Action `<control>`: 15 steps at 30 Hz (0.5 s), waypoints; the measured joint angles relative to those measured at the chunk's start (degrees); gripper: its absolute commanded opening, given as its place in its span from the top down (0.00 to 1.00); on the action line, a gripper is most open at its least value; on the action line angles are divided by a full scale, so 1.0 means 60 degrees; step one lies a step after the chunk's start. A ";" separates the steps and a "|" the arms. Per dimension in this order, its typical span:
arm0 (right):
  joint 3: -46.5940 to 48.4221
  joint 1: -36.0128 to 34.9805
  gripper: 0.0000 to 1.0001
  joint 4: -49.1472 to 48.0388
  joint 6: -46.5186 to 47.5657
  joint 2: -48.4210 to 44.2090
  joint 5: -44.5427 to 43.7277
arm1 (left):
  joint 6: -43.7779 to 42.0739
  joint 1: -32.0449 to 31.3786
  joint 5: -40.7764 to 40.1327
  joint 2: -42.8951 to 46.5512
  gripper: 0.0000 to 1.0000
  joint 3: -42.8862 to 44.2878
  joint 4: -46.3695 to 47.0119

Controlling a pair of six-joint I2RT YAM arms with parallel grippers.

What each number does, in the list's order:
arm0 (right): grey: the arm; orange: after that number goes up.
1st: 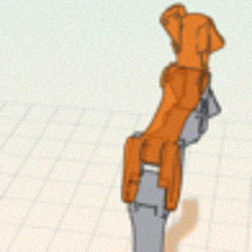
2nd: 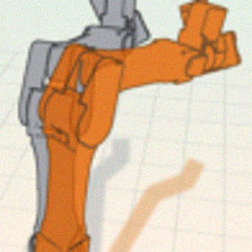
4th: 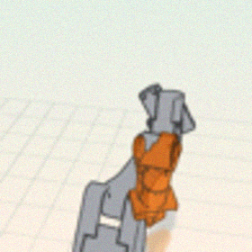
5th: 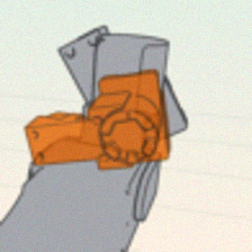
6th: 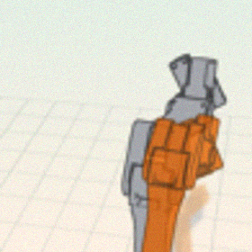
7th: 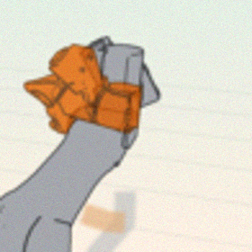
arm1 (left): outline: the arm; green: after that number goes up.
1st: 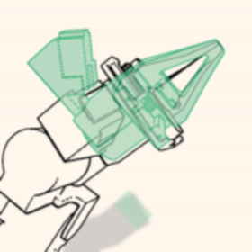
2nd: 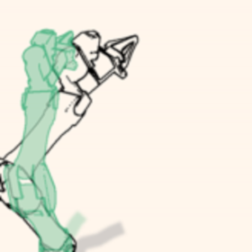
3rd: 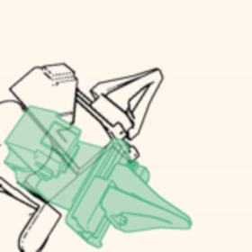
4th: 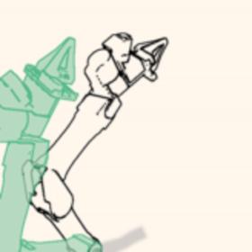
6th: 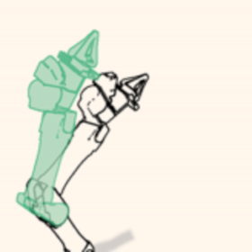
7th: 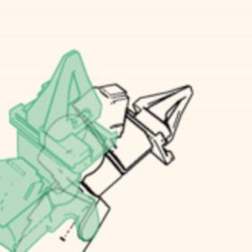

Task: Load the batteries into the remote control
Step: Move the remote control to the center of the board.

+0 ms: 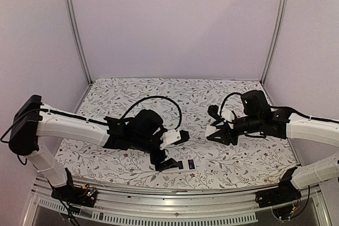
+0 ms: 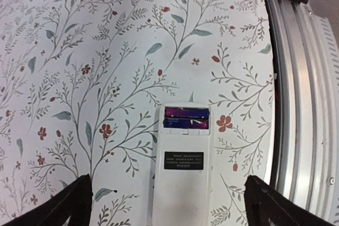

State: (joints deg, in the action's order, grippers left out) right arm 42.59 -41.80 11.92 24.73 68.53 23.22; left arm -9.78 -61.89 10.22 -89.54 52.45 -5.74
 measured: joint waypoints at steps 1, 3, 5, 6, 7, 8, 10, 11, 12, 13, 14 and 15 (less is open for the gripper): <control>-0.0080 0.0058 0.83 -0.0095 -0.0138 -0.0004 -0.0007 | -0.0248 -0.0135 -0.0098 -0.0452 0.00 0.0120 -0.0025; -0.0229 0.0098 0.84 -0.0233 -0.0364 -0.0004 -0.0015 | -0.0721 -0.0364 -0.0364 -0.1392 0.00 0.0459 -0.0149; -0.0310 0.0106 0.84 -0.0335 -0.0495 -0.0004 -0.0007 | -0.1111 -0.0557 -0.0754 -0.2273 0.00 0.0834 -0.0222; -0.0331 0.0106 0.84 -0.0375 -0.0546 -0.0004 -0.0004 | -0.1239 -0.0619 -0.0871 -0.2539 0.00 0.0936 -0.0237; -0.0361 0.0106 0.84 -0.0426 -0.0576 -0.0007 -0.0004 | -0.1381 -0.0685 -0.0969 -0.2816 0.00 0.1024 -0.0215; -0.0368 0.0106 0.84 -0.0444 -0.0594 -0.0015 -0.0007 | -0.1443 -0.0732 -0.1031 -0.3024 0.00 0.1056 -0.0175; -0.0433 0.0106 0.83 -0.0543 -0.0637 -0.0080 -0.0007 | -0.1606 -0.0761 -0.1078 -0.3089 0.00 0.1115 -0.0004; -0.0477 0.0106 0.83 -0.0568 -0.0656 -0.0131 -0.0004 | -0.1668 -0.0765 -0.1104 -0.3089 0.01 0.1118 0.0047; -0.0506 0.0106 0.83 -0.0568 -0.0656 -0.0168 -0.0004 | -0.1701 -0.0765 -0.1122 -0.3104 0.01 0.1122 0.0076; -0.0539 0.0106 0.83 -0.0576 -0.0659 -0.0211 -0.0004 | -0.1719 -0.0765 -0.1126 -0.3144 0.04 0.1133 0.0106; -0.0561 0.0106 0.83 -0.0579 -0.0656 -0.0248 -0.0004 | -0.1738 -0.0765 -0.1122 -0.3184 0.06 0.1162 0.0131; -0.0579 0.0106 0.83 -0.0586 -0.0656 -0.0280 -0.0004 | -0.1759 -0.0765 -0.1100 -0.3235 0.10 0.1220 0.0138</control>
State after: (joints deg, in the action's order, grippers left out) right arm 39.11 -41.17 8.40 20.80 66.85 23.20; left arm -20.34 -66.48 3.62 -108.95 59.77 -4.91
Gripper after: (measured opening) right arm 0.483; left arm 0.971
